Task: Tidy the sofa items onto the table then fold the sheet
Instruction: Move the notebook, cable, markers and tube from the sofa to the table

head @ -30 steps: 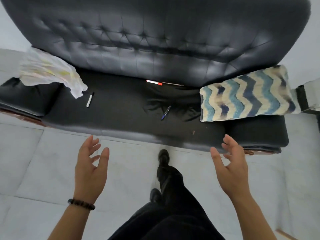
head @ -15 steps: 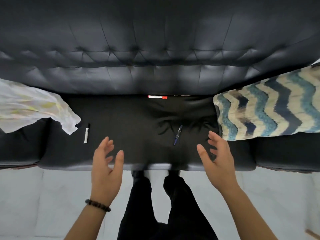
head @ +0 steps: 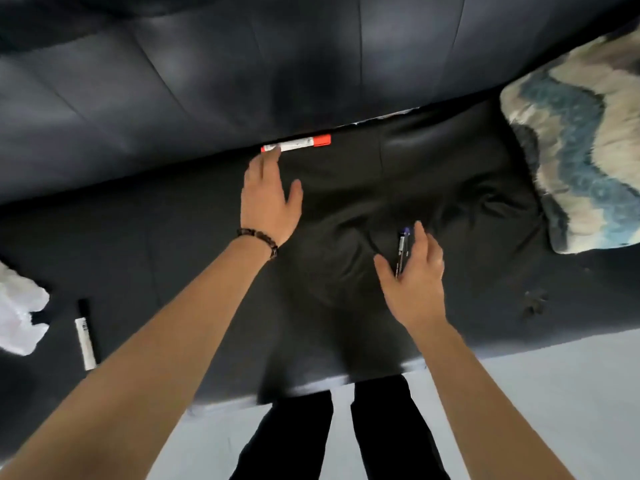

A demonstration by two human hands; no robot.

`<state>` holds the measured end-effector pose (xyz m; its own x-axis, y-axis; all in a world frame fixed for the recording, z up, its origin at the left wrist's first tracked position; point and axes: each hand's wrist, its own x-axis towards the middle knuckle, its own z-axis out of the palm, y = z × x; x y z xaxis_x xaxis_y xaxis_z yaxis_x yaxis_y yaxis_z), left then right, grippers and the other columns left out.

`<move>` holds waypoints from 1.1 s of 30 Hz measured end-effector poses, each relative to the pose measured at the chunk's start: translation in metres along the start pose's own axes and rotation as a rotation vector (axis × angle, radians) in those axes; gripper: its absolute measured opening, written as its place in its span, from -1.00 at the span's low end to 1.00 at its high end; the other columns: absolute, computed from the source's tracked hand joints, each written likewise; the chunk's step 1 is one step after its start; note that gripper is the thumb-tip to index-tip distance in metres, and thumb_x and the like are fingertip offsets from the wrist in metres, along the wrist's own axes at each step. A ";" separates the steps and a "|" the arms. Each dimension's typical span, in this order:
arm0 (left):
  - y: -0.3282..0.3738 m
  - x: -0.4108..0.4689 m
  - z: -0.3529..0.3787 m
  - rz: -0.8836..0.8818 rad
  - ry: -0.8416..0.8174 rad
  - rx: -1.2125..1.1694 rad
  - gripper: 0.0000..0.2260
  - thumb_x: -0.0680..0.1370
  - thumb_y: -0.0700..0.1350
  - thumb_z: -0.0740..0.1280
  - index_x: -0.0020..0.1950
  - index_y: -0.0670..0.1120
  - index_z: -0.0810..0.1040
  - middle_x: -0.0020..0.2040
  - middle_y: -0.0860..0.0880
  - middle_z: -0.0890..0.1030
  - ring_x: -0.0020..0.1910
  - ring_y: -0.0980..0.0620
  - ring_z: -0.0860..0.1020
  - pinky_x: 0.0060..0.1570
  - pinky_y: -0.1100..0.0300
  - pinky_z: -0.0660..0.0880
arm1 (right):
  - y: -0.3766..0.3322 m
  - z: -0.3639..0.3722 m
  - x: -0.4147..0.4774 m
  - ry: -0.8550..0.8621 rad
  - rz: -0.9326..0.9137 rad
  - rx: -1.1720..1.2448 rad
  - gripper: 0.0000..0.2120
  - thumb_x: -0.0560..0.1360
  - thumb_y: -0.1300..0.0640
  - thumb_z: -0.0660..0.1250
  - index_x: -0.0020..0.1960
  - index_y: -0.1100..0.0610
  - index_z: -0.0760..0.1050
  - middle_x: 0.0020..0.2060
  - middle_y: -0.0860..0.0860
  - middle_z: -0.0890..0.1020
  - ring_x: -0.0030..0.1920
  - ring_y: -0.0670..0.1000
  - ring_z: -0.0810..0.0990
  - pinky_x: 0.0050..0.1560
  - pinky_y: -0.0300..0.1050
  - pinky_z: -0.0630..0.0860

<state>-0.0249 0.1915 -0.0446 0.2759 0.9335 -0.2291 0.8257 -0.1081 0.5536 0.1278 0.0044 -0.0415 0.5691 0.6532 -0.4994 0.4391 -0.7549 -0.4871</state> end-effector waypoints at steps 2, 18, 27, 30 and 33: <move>-0.017 0.036 0.032 0.020 -0.057 0.157 -0.46 0.59 -0.04 0.26 0.51 -0.17 0.22 0.47 -0.16 0.28 0.45 -0.15 0.24 0.39 -0.07 0.27 | 0.014 0.030 0.007 -0.049 0.023 -0.118 -0.17 0.57 -0.16 0.25 0.60 0.05 -0.18 0.57 0.20 -0.03 0.55 0.22 -0.04 0.47 0.17 0.12; -0.037 0.070 0.101 0.061 -0.219 0.650 -0.65 0.64 0.07 0.14 0.35 -0.09 0.36 0.48 -0.23 0.20 0.48 -0.31 0.10 0.37 -0.41 0.01 | 0.074 0.053 0.012 -0.040 -0.188 -0.420 -0.52 0.64 0.15 0.18 0.54 0.02 0.21 0.56 0.09 0.18 0.57 0.18 0.03 0.41 0.11 0.28; -0.007 -0.089 0.042 -0.088 -0.083 -0.031 -0.78 0.65 0.07 0.12 0.12 -0.05 0.41 -0.19 -0.06 0.62 -0.20 -0.14 0.61 -0.09 -0.04 0.52 | 0.055 -0.006 -0.033 -0.074 -0.098 -0.077 -0.45 0.66 0.14 0.13 0.56 -0.19 0.03 0.50 -0.19 0.29 0.17 0.10 0.60 0.10 0.03 0.54; 0.033 -0.143 -0.015 -0.299 0.078 -0.262 -0.85 0.62 0.12 0.18 0.01 0.07 0.39 -0.35 0.12 0.53 -0.37 0.15 0.55 -0.30 0.09 0.49 | 0.033 -0.056 -0.073 -0.031 -0.045 0.102 -0.43 0.65 -0.01 0.16 0.57 -0.15 -0.02 0.25 -0.38 0.49 0.01 0.05 0.66 0.09 0.04 0.55; 0.077 -0.195 -0.092 -0.376 0.121 -0.320 -0.89 0.61 0.11 0.20 -0.01 0.10 0.38 -0.37 0.21 0.49 -0.41 0.19 0.45 -0.37 0.17 0.35 | 0.006 -0.118 -0.123 0.016 -0.049 0.258 -0.51 0.63 0.00 0.22 0.52 -0.09 0.19 0.05 -0.56 0.44 -0.01 -0.03 0.66 0.12 -0.09 0.53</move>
<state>-0.0603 0.0331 0.1166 -0.0856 0.9227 -0.3759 0.6594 0.3353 0.6729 0.1427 -0.0875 0.1012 0.5638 0.6858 -0.4602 0.2758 -0.6816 -0.6778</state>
